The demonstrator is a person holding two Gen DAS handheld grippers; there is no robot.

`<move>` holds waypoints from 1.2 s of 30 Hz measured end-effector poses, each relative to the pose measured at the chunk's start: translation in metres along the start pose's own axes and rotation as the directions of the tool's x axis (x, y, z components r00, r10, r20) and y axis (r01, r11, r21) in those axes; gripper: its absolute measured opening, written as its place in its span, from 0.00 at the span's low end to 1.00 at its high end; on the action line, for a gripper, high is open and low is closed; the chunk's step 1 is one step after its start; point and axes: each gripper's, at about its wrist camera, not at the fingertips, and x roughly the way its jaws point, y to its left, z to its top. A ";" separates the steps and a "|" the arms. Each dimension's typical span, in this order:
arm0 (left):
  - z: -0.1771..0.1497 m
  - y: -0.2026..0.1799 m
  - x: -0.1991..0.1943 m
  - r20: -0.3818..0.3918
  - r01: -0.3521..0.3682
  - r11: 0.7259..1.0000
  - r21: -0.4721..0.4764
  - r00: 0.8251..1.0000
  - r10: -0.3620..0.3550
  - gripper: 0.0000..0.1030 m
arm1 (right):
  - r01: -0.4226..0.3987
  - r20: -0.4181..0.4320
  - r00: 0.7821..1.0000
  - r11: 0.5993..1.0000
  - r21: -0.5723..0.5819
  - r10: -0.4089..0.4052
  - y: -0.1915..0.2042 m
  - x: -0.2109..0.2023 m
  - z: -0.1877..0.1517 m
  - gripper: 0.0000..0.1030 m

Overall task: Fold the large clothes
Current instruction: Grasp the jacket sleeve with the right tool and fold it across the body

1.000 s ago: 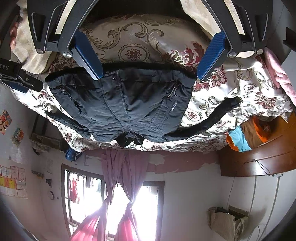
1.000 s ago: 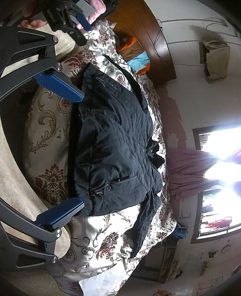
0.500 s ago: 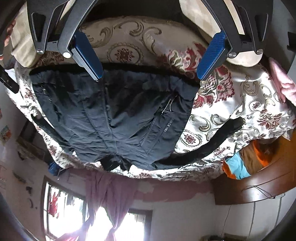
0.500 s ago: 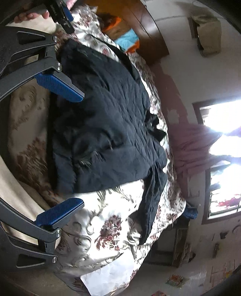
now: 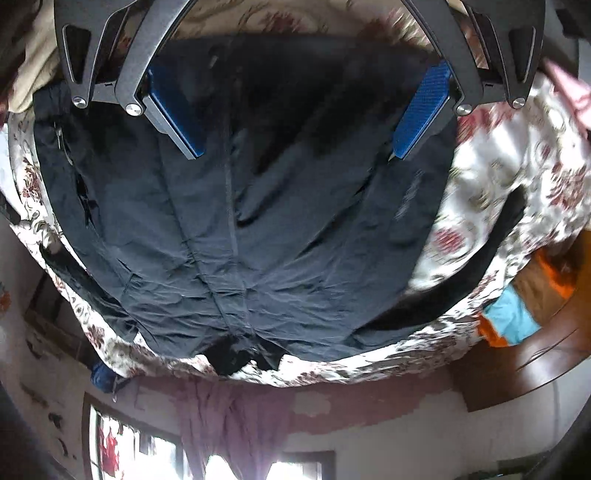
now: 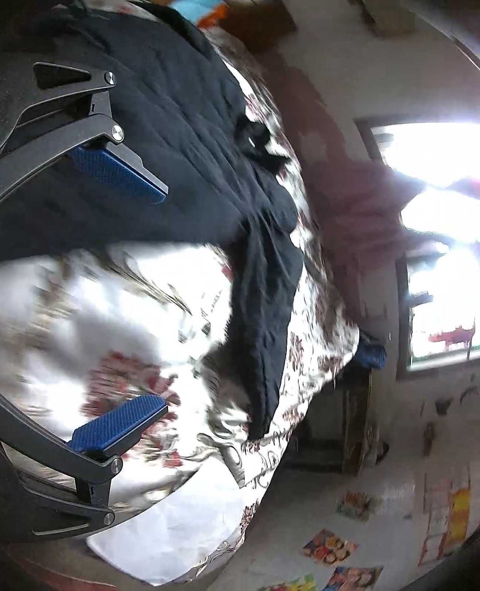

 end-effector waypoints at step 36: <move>0.223 -0.291 0.229 -0.066 0.162 0.975 0.152 0.986 -0.154 1.00 | -0.116 -0.042 0.975 0.656 0.746 0.220 -0.170 0.295 0.060 0.36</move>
